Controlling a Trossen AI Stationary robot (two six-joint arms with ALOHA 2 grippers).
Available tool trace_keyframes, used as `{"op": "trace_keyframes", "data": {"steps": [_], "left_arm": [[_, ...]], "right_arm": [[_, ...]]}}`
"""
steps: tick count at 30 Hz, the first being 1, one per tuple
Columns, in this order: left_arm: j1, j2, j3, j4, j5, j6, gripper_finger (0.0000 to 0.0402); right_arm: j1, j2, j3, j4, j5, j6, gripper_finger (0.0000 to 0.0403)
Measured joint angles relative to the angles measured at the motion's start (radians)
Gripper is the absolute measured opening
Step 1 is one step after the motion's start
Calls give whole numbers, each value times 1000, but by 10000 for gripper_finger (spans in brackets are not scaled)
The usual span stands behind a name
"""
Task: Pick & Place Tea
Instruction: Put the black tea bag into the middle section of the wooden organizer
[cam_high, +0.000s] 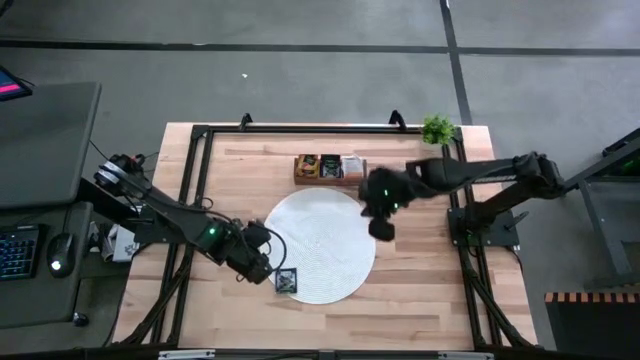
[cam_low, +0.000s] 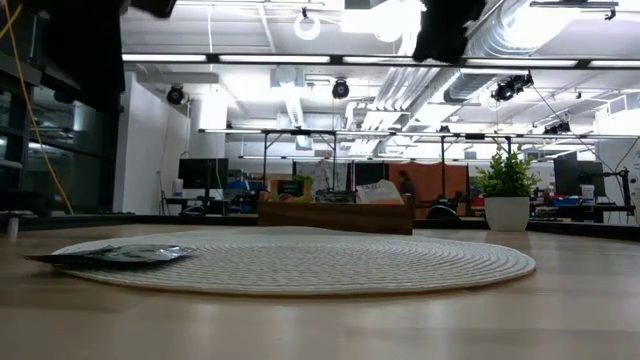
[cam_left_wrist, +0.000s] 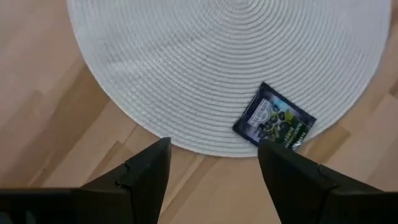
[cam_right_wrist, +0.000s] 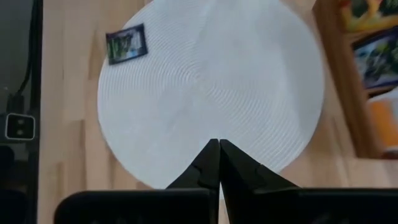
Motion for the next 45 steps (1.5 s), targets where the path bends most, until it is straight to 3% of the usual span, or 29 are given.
{"op": "trace_keyframes", "data": {"steps": [7,12,21,29,36,45], "left_arm": [[-34,-4,-236,340,115,-77,238],[-34,-4,-301,555,186,-120,238],[-18,-5,-301,621,176,-292,230],[-12,-5,-301,608,172,-357,151],[-12,0,-301,615,172,-288,13],[-3,35,-300,630,176,-163,1]], "right_arm": [[241,0,0,-2,173,222,1],[422,3,0,42,328,416,1],[674,129,0,323,576,580,0],[721,304,-2,509,627,673,0],[713,378,-2,730,700,681,0],[658,385,-2,801,759,675,0]]}}
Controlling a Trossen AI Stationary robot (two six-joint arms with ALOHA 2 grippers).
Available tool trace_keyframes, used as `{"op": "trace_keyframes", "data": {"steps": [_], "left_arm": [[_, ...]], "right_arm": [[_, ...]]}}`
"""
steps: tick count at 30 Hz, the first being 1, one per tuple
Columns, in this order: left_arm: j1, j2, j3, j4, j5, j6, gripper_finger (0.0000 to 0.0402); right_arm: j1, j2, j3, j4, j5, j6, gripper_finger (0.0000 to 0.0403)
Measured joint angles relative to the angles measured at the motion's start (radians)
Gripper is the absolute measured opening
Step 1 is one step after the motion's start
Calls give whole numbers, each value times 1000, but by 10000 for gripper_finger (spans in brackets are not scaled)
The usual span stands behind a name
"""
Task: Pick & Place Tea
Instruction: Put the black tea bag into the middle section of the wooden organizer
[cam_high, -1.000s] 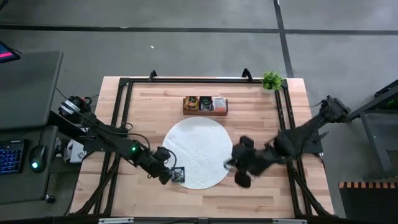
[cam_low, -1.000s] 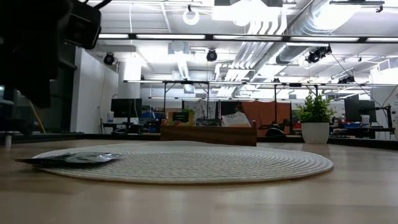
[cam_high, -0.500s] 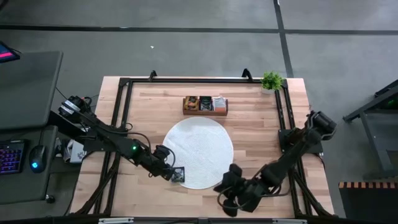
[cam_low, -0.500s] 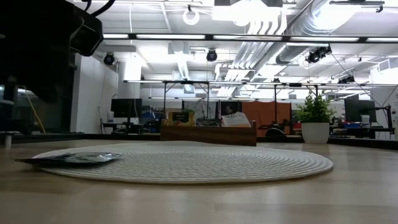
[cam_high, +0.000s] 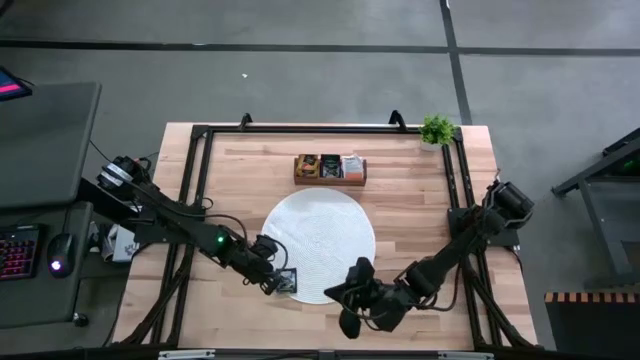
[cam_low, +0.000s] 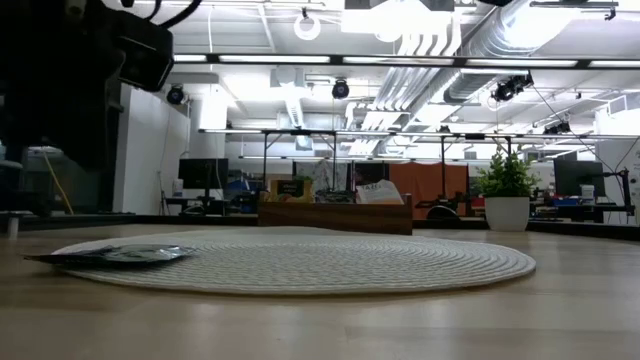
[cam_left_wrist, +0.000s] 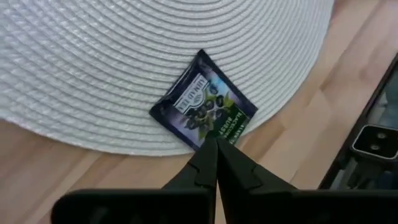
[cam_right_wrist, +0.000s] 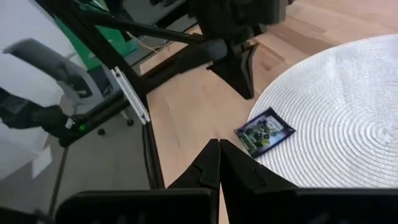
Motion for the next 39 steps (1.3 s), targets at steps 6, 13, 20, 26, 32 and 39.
{"op": "trace_keyframes", "data": {"steps": [6,13,20,26,32,39], "left_arm": [[1,15,0,18,26,64,1],[10,13,0,-4,15,86,0],[-31,12,0,-20,-23,47,0],[-125,5,0,-77,-55,-30,0],[-218,5,0,-86,-136,-148,1],[-294,5,0,-42,-247,-229,1]], "right_arm": [[-7,6,1,-4,-6,18,0],[-58,67,2,6,-155,120,0],[-180,207,2,136,-404,232,0],[-279,236,2,220,-497,237,0],[-352,236,2,200,-581,244,0],[-402,279,49,142,-660,218,0]]}}
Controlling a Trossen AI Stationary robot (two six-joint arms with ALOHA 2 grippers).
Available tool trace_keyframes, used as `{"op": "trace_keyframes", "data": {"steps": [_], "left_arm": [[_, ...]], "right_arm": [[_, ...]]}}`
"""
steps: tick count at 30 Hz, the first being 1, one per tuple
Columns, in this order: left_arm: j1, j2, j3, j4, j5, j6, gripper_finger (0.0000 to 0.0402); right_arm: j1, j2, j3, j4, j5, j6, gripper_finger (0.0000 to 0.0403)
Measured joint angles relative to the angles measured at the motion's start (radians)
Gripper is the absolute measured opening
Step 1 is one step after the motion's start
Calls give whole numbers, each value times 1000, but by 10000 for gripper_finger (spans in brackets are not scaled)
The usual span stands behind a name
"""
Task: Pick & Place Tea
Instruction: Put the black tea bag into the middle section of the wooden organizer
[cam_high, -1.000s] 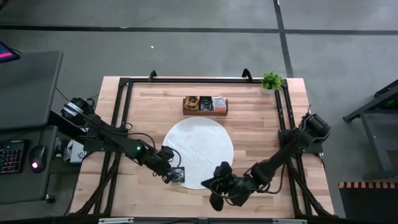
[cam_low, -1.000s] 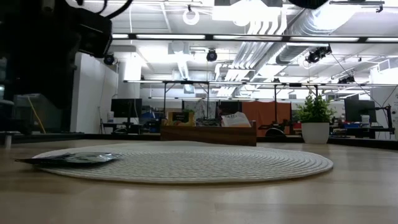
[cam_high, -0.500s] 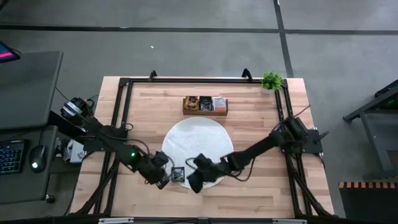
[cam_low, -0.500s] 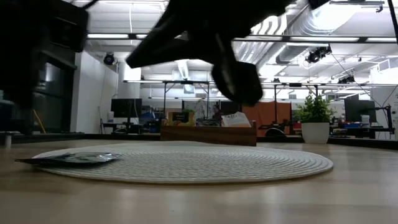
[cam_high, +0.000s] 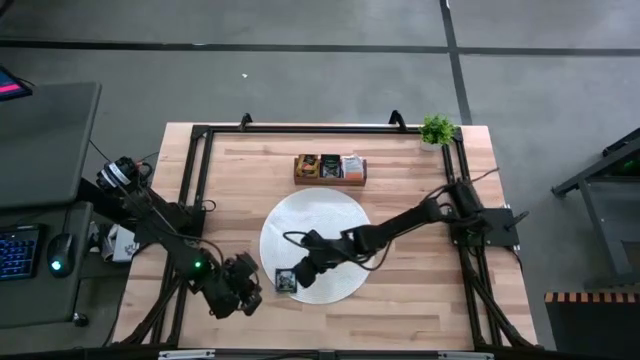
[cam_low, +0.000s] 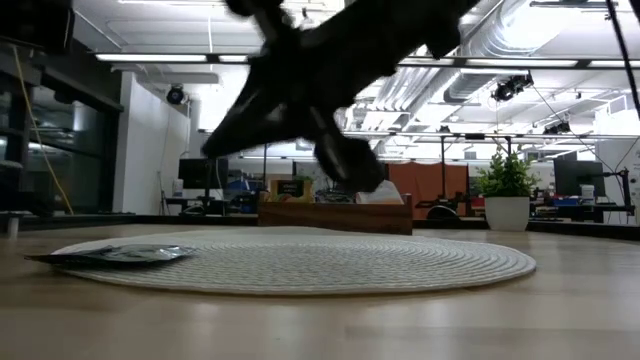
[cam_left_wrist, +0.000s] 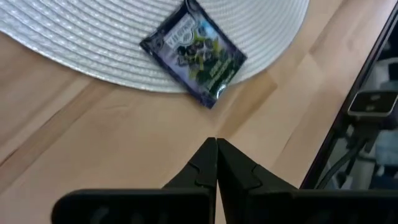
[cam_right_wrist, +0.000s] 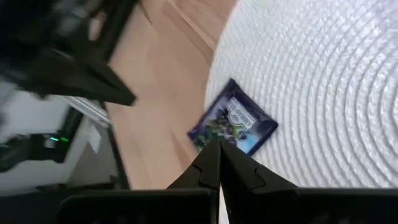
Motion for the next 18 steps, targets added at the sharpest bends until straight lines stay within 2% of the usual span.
{"op": "trace_keyframes", "data": {"steps": [4,10,15,18], "left_arm": [[-13,0,0,-8,-37,-41,1],[-13,0,0,-12,7,-63,1],[-35,0,0,-18,-16,-111,1],[-51,0,0,-26,-40,-138,1]], "right_arm": [[-17,89,147,-106,-55,-47,0],[-30,194,361,-334,-63,-111,0],[-29,204,408,-483,-56,-119,0],[-30,207,388,-485,-65,-110,0]]}}
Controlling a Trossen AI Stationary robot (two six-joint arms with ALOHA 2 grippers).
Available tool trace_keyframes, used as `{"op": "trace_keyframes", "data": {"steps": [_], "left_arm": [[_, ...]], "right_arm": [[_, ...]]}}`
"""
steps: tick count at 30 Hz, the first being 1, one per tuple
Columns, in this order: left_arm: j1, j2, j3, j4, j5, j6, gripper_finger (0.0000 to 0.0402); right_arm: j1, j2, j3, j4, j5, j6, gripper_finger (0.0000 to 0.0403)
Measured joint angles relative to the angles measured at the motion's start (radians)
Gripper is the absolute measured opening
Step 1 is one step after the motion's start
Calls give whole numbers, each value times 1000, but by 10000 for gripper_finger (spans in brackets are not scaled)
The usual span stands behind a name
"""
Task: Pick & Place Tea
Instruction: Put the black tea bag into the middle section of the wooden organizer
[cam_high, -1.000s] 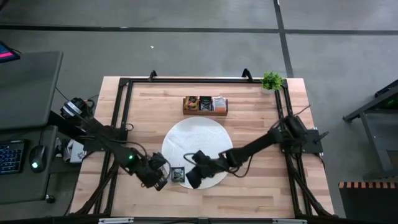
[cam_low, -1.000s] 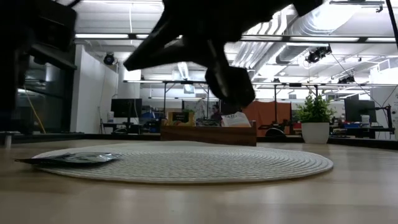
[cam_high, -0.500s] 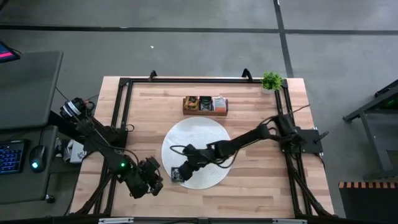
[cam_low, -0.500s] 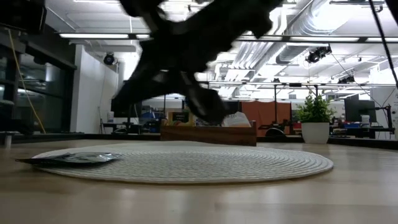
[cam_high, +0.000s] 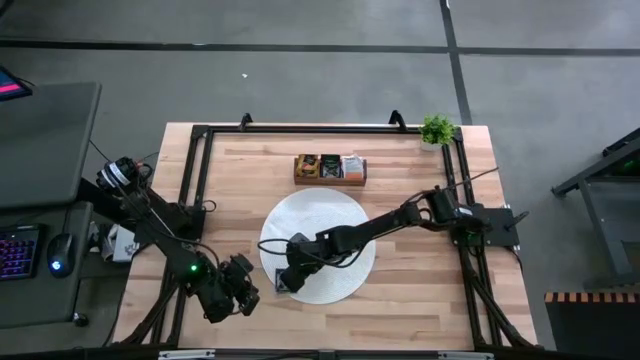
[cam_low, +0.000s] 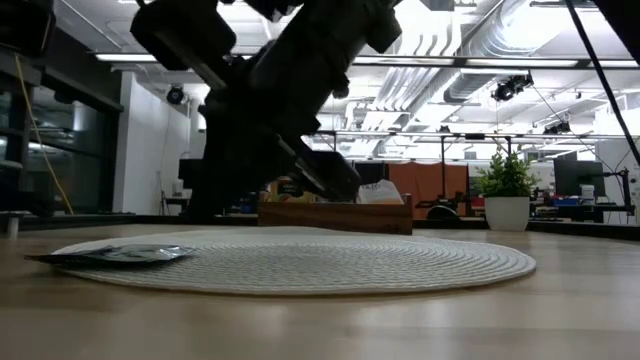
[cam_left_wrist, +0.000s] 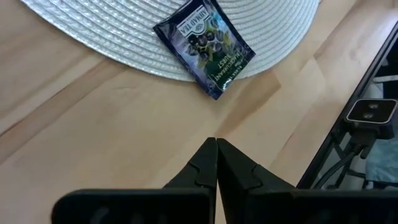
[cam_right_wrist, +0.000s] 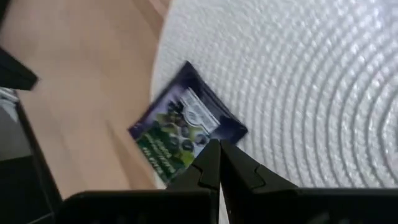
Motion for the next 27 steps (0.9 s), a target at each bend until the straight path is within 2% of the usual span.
{"op": "trace_keyframes", "data": {"steps": [15,27], "left_arm": [[1,0,0,-4,-14,-3,1],[1,0,0,-7,-12,0,1]], "right_arm": [[-6,0,-11,64,31,24,0],[2,48,-10,97,10,51,0]]}}
